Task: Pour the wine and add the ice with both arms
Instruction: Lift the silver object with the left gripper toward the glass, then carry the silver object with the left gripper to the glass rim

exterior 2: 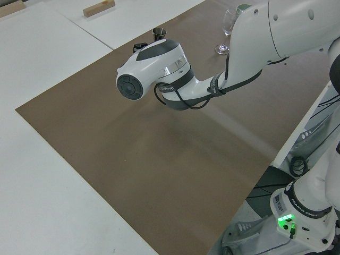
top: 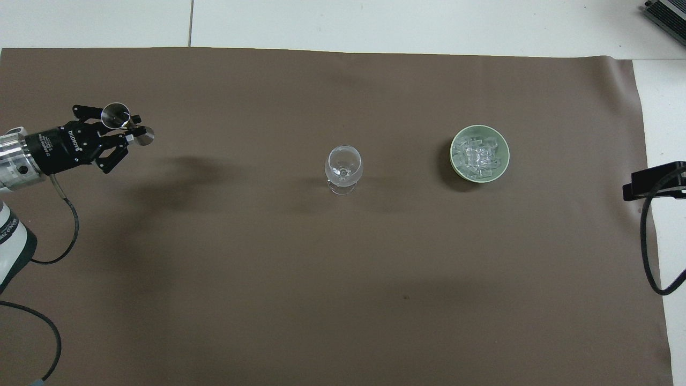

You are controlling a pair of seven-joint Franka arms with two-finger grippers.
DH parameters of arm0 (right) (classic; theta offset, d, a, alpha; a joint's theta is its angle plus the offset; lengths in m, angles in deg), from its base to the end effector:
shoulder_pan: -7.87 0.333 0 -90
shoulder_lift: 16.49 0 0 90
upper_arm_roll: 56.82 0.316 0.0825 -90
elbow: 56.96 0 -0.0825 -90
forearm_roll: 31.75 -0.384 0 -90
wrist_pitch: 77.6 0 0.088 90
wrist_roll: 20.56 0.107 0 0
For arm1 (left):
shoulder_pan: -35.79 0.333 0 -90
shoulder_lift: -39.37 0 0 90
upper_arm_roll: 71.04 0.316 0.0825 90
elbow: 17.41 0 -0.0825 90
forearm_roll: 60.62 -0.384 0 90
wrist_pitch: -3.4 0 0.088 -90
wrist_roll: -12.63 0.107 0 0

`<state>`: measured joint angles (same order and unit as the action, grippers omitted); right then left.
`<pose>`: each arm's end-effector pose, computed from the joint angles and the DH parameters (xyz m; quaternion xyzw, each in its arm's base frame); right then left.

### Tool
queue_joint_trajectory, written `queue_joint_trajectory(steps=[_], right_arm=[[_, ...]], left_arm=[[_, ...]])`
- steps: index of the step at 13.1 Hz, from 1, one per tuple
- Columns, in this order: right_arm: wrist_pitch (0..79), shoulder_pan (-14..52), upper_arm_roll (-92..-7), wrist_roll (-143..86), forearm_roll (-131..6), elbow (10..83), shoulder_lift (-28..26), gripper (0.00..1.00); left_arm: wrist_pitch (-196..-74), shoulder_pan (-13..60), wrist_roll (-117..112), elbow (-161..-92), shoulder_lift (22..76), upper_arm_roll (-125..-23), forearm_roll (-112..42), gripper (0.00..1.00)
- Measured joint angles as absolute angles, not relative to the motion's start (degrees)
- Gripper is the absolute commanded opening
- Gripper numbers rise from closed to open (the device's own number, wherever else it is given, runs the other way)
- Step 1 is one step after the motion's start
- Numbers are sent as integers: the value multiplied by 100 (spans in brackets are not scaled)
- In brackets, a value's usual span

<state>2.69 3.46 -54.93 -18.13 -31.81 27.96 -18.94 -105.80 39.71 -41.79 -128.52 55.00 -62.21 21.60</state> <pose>0.5222 -0.0224 0.6741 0.9989 -0.0431 -0.0190 0.0002 0.6119 0.0600 0.3718 0.4609 0.6753 -0.3029 0.4896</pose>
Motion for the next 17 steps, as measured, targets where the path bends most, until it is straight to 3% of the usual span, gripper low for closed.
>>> queue_joint_trajectory(steps=[9,17], right_arm=[[269,346,-5493,-1813,-3181,2796,-1894,100],[269,346,-5493,-1813,-3181,2796,-1894,100]], left_arm=[[-11039,3685,-5017,-12952,5138,-6708,2091,0],[-12263,3298,-5451,-13478,4557,-7448,2089,0]])
